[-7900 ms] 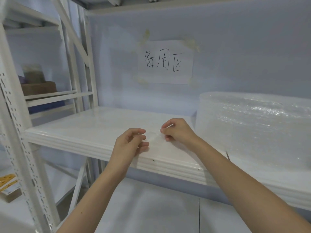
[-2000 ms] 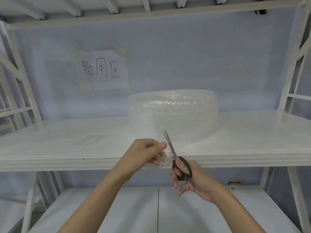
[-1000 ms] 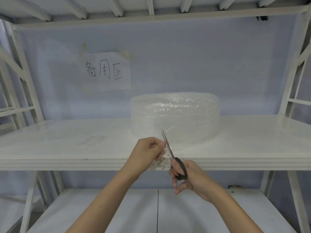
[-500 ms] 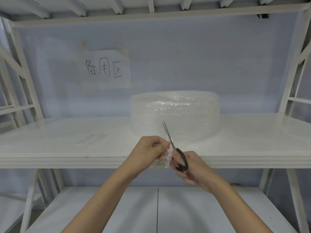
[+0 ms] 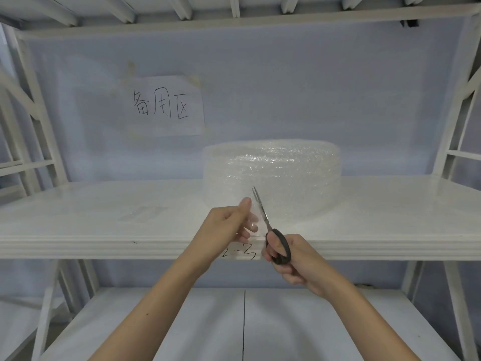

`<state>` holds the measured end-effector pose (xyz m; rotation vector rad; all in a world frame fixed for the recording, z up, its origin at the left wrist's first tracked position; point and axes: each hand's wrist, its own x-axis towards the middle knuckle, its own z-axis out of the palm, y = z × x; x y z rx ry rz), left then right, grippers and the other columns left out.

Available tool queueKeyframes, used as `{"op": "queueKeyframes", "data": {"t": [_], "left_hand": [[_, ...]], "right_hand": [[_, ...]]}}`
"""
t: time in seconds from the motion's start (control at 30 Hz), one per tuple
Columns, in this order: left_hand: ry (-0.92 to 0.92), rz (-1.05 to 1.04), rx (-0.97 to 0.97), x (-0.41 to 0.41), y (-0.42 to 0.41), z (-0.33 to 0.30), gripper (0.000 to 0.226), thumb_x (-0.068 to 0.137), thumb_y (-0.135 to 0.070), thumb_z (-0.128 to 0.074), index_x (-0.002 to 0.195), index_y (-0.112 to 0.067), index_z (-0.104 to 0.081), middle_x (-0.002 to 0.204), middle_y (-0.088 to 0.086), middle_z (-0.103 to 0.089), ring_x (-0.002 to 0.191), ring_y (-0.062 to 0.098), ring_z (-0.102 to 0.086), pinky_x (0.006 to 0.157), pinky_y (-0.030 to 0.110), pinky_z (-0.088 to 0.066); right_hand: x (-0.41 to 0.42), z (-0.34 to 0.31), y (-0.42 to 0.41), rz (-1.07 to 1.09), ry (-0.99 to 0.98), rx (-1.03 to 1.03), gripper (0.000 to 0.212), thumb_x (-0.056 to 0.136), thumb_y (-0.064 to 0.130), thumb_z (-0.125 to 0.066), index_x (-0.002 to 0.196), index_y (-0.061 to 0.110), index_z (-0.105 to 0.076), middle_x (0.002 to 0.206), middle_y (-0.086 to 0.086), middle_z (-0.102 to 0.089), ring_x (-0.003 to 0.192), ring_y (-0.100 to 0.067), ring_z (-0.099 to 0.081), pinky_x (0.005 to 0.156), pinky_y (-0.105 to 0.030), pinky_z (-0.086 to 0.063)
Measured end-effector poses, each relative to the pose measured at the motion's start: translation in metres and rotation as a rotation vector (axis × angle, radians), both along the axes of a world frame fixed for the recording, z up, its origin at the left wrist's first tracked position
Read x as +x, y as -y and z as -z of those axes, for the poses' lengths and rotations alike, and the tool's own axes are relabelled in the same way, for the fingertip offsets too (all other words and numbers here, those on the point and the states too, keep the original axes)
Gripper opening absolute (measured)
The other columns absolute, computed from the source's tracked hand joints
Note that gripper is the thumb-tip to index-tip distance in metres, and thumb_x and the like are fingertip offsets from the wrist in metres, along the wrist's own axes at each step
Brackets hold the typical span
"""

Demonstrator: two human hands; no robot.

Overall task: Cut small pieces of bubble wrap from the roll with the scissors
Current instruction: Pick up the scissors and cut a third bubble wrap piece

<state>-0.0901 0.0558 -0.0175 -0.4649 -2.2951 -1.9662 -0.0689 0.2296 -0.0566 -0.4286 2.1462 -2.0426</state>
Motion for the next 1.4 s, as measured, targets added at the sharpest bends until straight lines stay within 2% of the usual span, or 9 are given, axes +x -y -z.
{"op": "queueKeyframes", "data": {"t": [0.07,0.13,0.3,0.5,0.63,0.93,1.03,1.2,1.4], "left_hand": [[0.079,-0.064,0.058,-0.004,-0.001,-0.004,0.058,0.098,-0.054,-0.041,0.08,-0.009,-0.073,0.072,0.005,-0.073,0.059,0.016,-0.062,0.067,0.033,-0.057],[0.086,-0.103,0.091,-0.007,-0.002,-0.005,0.052,0.097,-0.052,-0.044,0.082,-0.01,-0.071,0.076,0.006,-0.072,0.059,0.018,-0.061,0.068,0.035,-0.057],[-0.095,-0.069,0.008,-0.004,-0.009,-0.002,0.03,0.096,-0.035,-0.058,0.088,-0.007,-0.068,0.077,0.0,-0.067,0.061,0.015,-0.059,0.06,0.025,-0.052],[-0.172,-0.107,-0.02,-0.002,-0.017,-0.004,0.025,0.098,-0.025,-0.054,0.078,-0.011,-0.062,0.07,-0.003,-0.06,0.046,0.011,-0.046,0.047,0.018,-0.043],[-0.173,-0.104,-0.006,-0.001,-0.021,-0.003,0.025,0.098,-0.023,-0.052,0.077,-0.012,-0.062,0.07,-0.002,-0.059,0.045,0.01,-0.046,0.047,0.02,-0.044],[-0.177,-0.11,0.01,-0.002,-0.02,0.0,0.029,0.099,-0.021,-0.05,0.072,-0.013,-0.059,0.065,-0.002,-0.055,0.047,0.012,-0.047,0.048,0.021,-0.044],[-0.181,-0.077,-0.005,0.001,-0.02,0.001,0.028,0.098,-0.022,-0.052,0.073,-0.012,-0.06,0.064,-0.003,-0.056,0.047,0.011,-0.048,0.049,0.02,-0.045],[-0.189,-0.041,0.009,0.001,-0.018,0.0,0.025,0.098,-0.022,-0.054,0.077,-0.011,-0.062,0.06,-0.008,-0.056,0.048,0.01,-0.048,0.053,0.023,-0.045],[-0.194,-0.008,-0.003,-0.001,-0.012,-0.003,0.025,0.099,-0.021,-0.053,0.078,-0.011,-0.062,0.064,-0.003,-0.055,0.05,0.009,-0.05,0.055,0.021,-0.046]], "right_hand": [[0.0,0.001,0.0,0.01,0.004,0.001,0.048,0.073,0.059,-0.065,0.057,0.016,-0.051,0.078,-0.014,-0.044,0.042,-0.011,-0.022,0.036,-0.016,-0.014],[0.0,0.001,0.001,0.011,0.005,0.011,0.048,0.069,0.063,-0.066,0.054,0.019,-0.052,0.08,-0.016,-0.041,0.045,-0.013,-0.02,0.036,-0.017,-0.014],[0.001,-0.001,0.0,0.014,-0.002,0.059,0.054,0.067,0.067,-0.064,0.06,0.016,-0.051,0.08,-0.015,-0.04,0.046,-0.014,-0.018,0.035,-0.016,-0.015],[0.005,-0.001,-0.004,0.001,0.017,0.028,0.046,0.076,0.053,-0.061,0.067,0.009,-0.048,0.073,-0.006,-0.048,0.042,-0.01,-0.024,0.037,-0.019,-0.012],[0.008,0.004,-0.004,-0.014,0.033,-0.014,0.047,0.077,0.054,-0.064,0.064,0.011,-0.05,0.082,-0.015,-0.043,0.044,-0.011,-0.026,0.035,-0.016,-0.016],[0.012,0.009,-0.005,-0.048,0.031,-0.005,0.058,0.055,0.076,-0.072,0.058,0.02,-0.057,0.085,-0.017,-0.04,0.045,-0.014,-0.025,0.034,-0.016,-0.021],[0.01,0.001,-0.004,-0.048,0.023,0.008,0.055,0.058,0.075,-0.07,0.055,0.022,-0.056,0.086,-0.017,-0.04,0.046,-0.014,-0.024,0.033,-0.015,-0.02],[0.008,-0.015,-0.003,-0.057,0.045,0.032,0.058,0.068,0.07,-0.061,0.067,0.012,-0.051,0.084,-0.008,-0.052,0.043,-0.01,-0.03,0.033,-0.014,-0.019],[0.003,-0.023,-0.001,-0.048,0.008,0.085,0.052,0.075,0.062,-0.059,0.067,0.011,-0.051,0.079,-0.011,-0.048,0.041,-0.009,-0.03,0.032,-0.015,-0.019]]}}
